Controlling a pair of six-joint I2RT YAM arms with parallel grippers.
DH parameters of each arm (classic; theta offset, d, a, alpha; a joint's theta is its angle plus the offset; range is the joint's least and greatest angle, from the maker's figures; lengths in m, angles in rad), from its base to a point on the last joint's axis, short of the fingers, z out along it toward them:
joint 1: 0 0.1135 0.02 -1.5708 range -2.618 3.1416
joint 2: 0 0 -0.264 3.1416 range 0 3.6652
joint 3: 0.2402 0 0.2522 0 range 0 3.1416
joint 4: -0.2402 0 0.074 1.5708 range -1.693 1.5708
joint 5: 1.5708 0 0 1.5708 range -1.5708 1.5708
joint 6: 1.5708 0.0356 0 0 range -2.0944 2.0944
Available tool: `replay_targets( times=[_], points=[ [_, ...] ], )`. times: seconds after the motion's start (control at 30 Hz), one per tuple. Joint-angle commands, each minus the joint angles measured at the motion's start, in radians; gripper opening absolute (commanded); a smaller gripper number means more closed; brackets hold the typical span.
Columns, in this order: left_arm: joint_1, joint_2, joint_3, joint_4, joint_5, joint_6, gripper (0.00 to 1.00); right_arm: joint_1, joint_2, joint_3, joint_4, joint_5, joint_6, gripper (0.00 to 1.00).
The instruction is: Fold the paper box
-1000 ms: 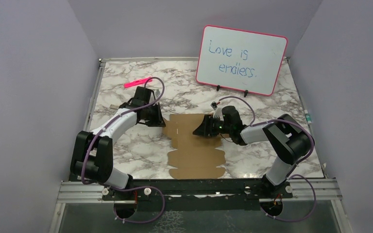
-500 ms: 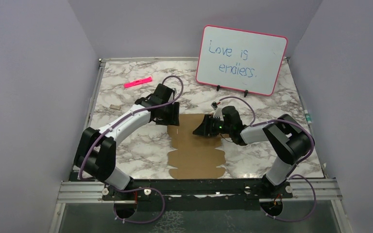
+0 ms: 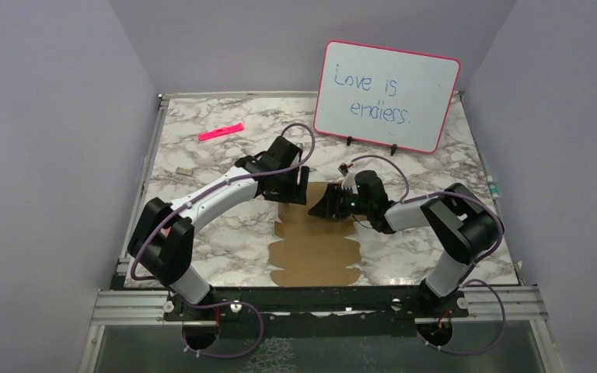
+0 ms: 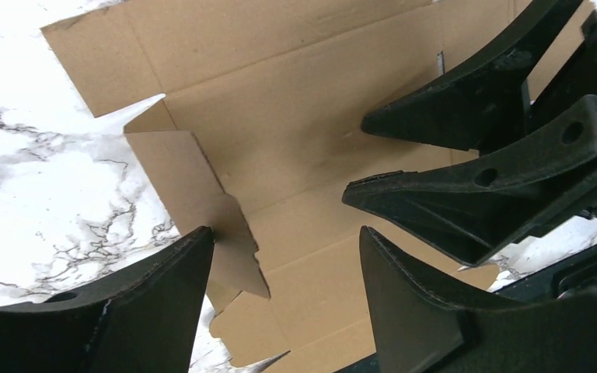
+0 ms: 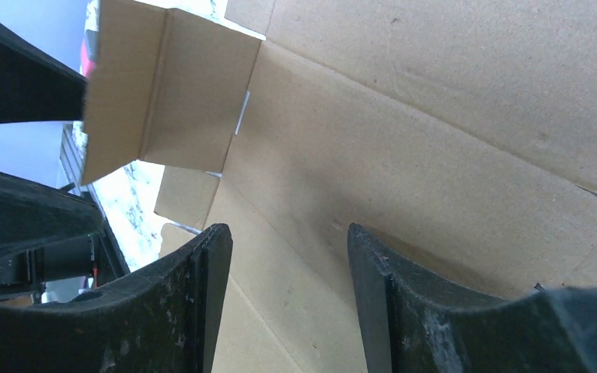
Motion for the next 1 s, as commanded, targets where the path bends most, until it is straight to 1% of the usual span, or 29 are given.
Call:
replay_targets(
  times=[0.0,0.27,0.47,0.73,0.8,0.87,0.97],
  points=[
    [-0.027,0.04,0.017,0.017,-0.027,-0.022,0.71,0.008,0.015,-0.043,-0.102,0.068,-0.012,0.63],
    [-0.068,0.088,0.011,0.066,-0.004,-0.034,0.72,0.008,0.008,-0.046,-0.099,0.07,-0.014,0.63],
    [-0.068,0.053,0.019,0.066,-0.037,-0.021,0.72,0.007,-0.055,-0.022,-0.161,0.08,-0.038,0.63],
    [-0.068,-0.063,-0.016,0.11,-0.067,-0.032,0.77,0.007,-0.222,0.032,-0.339,0.144,-0.097,0.68],
    [-0.068,-0.092,-0.035,0.141,-0.056,-0.042,0.79,0.007,-0.275,0.048,-0.393,0.171,-0.124,0.7],
    [-0.068,-0.112,-0.054,0.178,-0.031,-0.054,0.81,0.007,-0.315,0.065,-0.464,0.233,-0.155,0.73],
    [-0.068,-0.121,-0.083,0.237,0.03,-0.065,0.85,-0.017,-0.366,0.074,-0.544,0.299,-0.178,0.75]
  ],
)
